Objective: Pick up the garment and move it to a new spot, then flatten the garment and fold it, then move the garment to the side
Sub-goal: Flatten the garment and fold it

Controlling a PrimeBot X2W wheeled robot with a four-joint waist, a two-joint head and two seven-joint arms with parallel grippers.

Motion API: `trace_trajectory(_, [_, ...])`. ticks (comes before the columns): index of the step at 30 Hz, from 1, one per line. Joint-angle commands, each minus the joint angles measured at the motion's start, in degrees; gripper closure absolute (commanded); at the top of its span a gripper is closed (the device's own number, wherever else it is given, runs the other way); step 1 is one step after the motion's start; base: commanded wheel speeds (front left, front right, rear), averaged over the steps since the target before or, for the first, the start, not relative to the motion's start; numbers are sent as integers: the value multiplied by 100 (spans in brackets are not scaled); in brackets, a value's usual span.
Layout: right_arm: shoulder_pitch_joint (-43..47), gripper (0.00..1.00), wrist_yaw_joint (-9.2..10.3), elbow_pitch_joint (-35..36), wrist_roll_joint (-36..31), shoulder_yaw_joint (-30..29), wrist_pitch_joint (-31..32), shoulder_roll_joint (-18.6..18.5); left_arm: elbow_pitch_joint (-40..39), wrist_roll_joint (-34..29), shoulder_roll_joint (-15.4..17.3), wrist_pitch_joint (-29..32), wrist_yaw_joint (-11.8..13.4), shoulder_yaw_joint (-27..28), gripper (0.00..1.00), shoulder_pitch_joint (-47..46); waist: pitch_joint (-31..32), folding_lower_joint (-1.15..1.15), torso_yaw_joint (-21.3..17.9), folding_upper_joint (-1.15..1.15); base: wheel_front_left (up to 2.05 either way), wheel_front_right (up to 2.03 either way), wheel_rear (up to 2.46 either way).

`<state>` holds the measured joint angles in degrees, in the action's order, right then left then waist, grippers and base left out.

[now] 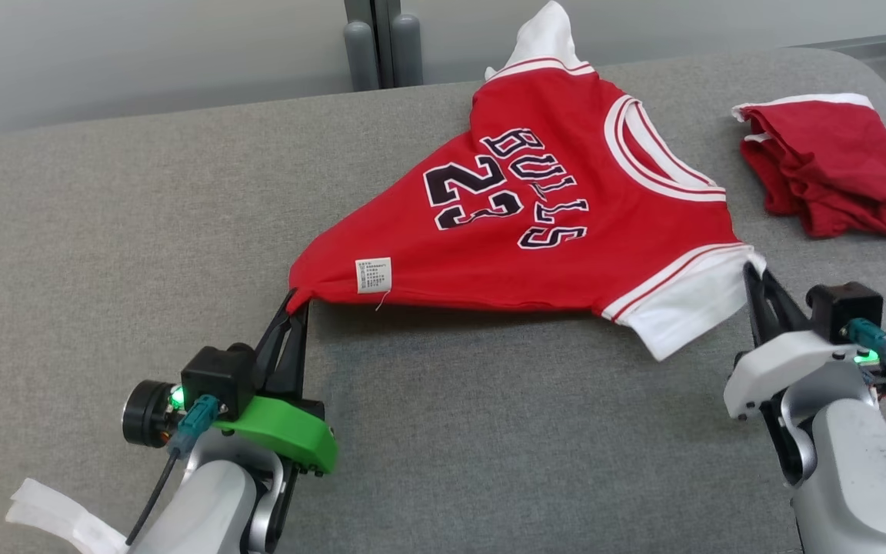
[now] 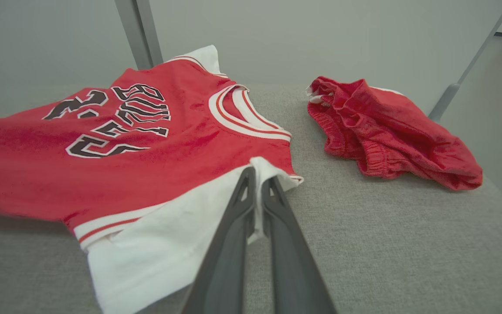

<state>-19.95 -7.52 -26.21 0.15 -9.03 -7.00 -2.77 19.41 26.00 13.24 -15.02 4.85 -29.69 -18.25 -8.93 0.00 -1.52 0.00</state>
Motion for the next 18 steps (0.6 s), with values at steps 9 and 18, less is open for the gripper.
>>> trace_trajectory(9, [-382, 100, 7, 1981, 214, -104, 309, -256, -868, -285, 619, 243, -331, 55, 100, -473, 572, 0, 44, 0, 0, 0, 0])
trace_trajectory(18, [-575, 100, 7, 4184, 350, -221, 1019, -454, -2566, -443, 1412, 1196, -463, 278, 100, -1303, 1053, 0, 33, 0, 0, 0, 0])
